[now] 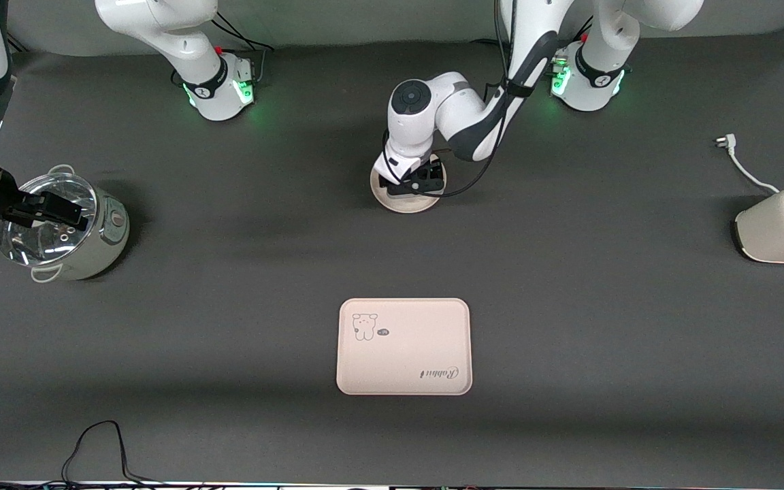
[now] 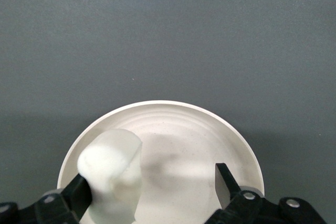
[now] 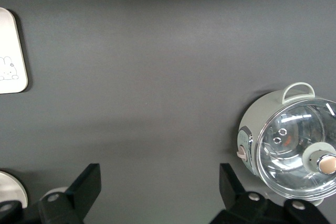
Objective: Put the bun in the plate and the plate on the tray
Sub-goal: 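Carry the bun with the left gripper and lower it onto the plate, then withdraw the left gripper while the right gripper moves toward the plate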
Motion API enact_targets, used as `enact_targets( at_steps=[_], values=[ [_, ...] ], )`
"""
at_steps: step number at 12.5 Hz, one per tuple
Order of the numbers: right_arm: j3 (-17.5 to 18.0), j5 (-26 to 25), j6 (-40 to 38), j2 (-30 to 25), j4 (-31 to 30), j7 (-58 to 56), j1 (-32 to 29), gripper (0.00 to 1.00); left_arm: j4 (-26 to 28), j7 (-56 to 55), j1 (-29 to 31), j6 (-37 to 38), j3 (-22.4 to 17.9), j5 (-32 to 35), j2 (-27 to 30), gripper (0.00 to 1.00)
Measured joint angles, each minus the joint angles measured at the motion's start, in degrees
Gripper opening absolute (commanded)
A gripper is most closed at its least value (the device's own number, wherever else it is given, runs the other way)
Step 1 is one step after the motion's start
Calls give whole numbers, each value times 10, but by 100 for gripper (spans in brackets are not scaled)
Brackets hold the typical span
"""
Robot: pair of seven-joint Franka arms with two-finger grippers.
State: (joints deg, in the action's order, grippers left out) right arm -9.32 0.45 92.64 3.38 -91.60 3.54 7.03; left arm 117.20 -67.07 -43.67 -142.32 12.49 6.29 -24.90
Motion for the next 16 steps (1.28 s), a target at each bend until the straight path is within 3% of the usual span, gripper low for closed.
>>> enact_targets(
  at_steps=[8, 10, 12, 14, 16],
  values=[
    [4, 0, -1, 0, -3, 2, 34, 100, -13, 0, 1, 10, -7, 1, 0, 100],
    [5, 0, -2, -1, -7, 23, 60, 100, -85, 57, 20, 116, -22, 4, 5, 100],
    [6, 1, -5, -1, -8, 45, 92, 100, -196, 175, 76, 252, -27, 5, 14, 100],
    [7, 14, -6, -4, -15, 77, 115, 100, -269, 277, 142, 307, -30, 5, 24, 100],
    [7, 29, -6, -13, -36, 118, 140, 100, -304, 341, 218, 319, -31, 4, 38, 100]
  ],
)
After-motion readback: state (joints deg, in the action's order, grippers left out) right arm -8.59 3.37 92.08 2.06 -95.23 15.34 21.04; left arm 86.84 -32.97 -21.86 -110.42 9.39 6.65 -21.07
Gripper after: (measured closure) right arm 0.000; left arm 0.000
